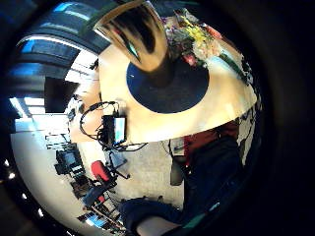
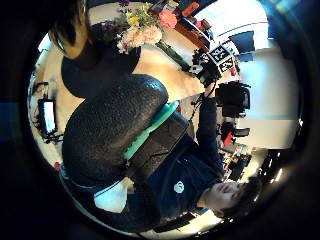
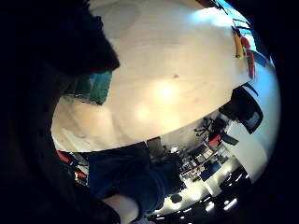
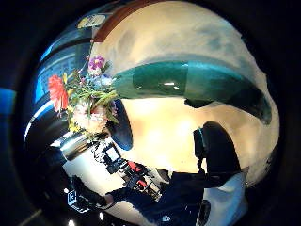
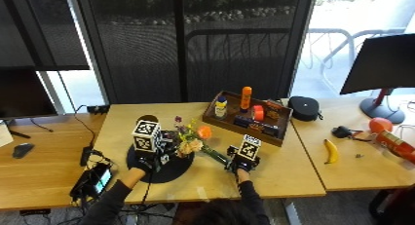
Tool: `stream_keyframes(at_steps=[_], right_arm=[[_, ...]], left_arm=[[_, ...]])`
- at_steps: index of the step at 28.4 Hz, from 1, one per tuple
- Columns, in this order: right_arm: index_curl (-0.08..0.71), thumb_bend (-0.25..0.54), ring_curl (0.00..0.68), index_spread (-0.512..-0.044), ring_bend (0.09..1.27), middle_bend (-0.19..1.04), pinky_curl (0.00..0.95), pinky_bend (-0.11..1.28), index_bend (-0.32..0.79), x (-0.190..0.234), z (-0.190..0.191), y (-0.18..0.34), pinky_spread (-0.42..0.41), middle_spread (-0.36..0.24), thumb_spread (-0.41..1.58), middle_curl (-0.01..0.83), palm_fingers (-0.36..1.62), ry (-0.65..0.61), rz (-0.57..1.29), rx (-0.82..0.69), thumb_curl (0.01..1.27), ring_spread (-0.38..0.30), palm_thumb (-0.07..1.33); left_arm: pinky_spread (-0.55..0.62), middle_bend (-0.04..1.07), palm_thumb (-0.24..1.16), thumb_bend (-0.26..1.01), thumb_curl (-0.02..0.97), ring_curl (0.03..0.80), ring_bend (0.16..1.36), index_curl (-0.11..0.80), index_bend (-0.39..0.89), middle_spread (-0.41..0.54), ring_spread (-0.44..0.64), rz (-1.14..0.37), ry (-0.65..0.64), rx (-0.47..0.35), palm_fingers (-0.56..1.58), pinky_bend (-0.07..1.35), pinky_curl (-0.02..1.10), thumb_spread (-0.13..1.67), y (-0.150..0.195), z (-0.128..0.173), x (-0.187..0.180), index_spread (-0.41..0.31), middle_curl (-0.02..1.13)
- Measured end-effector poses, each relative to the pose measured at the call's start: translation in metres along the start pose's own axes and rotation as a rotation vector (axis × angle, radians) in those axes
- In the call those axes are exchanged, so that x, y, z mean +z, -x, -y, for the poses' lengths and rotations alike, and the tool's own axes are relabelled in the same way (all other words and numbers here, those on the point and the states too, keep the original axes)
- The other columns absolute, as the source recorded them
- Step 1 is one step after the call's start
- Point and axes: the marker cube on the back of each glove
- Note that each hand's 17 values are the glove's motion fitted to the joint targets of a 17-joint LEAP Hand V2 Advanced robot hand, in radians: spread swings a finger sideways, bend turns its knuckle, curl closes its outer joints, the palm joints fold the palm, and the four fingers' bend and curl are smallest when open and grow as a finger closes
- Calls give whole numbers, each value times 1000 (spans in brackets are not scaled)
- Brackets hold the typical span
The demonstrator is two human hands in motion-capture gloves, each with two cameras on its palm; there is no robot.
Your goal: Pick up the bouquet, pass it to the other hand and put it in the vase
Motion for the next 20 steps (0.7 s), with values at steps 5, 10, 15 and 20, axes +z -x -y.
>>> stream_keyframes(at_steps=[5, 10, 15, 20], right_arm=[[113, 98, 369, -131, 629, 347, 349, 598, 93, 17, 13, 7, 86, -73, 1001, 415, 479, -39, 23, -3, 396, -134, 859], [133, 118, 383, -161, 663, 386, 331, 514, 120, 32, 18, 10, 70, -103, 1027, 434, 537, -99, 52, 33, 434, -175, 931], [236, 108, 366, -229, 596, 401, 283, 330, 409, 41, 16, 14, -37, -156, 877, 449, 844, -77, 63, 54, 487, -230, 1014], [301, 133, 413, -247, 671, 463, 305, 293, 436, 47, 12, 17, -161, -192, 1000, 495, 1149, -63, 146, 42, 471, -234, 1060]], left_arm=[[416, 221, -9, -24, 220, 259, 594, 249, 136, 206, 320, 7, 13, 4, 142, 325, 292, 1140, -2, 0, 4, 20, 342], [417, 220, -2, -19, 226, 261, 595, 253, 136, 206, 320, 34, 7, -7, 140, 323, 298, 1136, -2, 1, 7, 20, 350], [417, 216, 15, -12, 234, 263, 594, 256, 135, 206, 320, 47, 22, -10, 140, 326, 302, 1147, -5, 3, 12, 20, 355], [415, 212, 71, 6, 246, 266, 592, 260, 137, 206, 317, 60, 52, -4, 146, 326, 308, 1176, -9, 4, 19, 20, 359]])
